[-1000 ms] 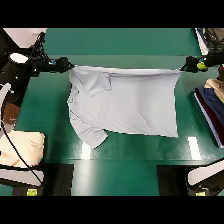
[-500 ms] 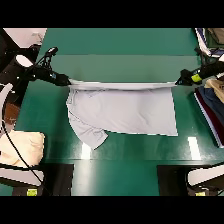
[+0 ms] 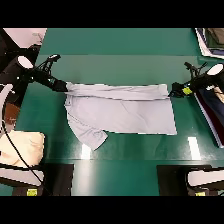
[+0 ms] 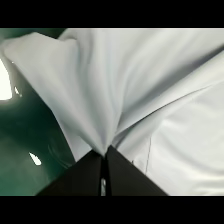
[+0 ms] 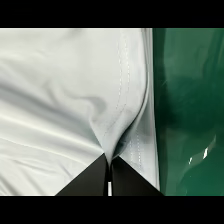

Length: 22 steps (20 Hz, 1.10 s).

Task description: Fold the shirts.

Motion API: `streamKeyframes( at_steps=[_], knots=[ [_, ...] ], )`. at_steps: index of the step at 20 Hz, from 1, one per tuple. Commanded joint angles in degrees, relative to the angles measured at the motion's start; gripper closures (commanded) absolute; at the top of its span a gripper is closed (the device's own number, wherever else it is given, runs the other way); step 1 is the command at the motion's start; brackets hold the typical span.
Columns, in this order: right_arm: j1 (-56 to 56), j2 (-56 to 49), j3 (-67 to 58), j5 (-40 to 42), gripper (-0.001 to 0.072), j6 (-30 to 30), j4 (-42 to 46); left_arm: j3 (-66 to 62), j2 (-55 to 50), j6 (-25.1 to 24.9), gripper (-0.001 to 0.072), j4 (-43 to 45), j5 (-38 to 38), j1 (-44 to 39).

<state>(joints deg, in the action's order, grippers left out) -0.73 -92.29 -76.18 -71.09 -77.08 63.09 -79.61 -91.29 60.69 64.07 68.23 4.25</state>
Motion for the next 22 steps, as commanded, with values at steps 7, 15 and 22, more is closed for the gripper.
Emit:
streamKeyframes(
  at_steps=[7, 15, 22],
  knots=[
    [-1.4, 0.3, -6.6, -9.4, 0.0346, 0.0, -0.1, 0.0, 0.0, 3.7, 0.0654, 1.7, 3.5, 0.0],
    [-0.5, 0.3, -9.6, -10.6, 0.0347, 0.0, -0.1, 0.0, 0.0, 3.4, 0.0654, 0.2, -4.6, 0.0],
    [-0.4, 0.3, -9.6, -11.7, 0.0348, 0.0, -0.1, -0.4, 0.2, 4.9, -0.0013, 0.7, -5.2, 0.0]
  ],
)
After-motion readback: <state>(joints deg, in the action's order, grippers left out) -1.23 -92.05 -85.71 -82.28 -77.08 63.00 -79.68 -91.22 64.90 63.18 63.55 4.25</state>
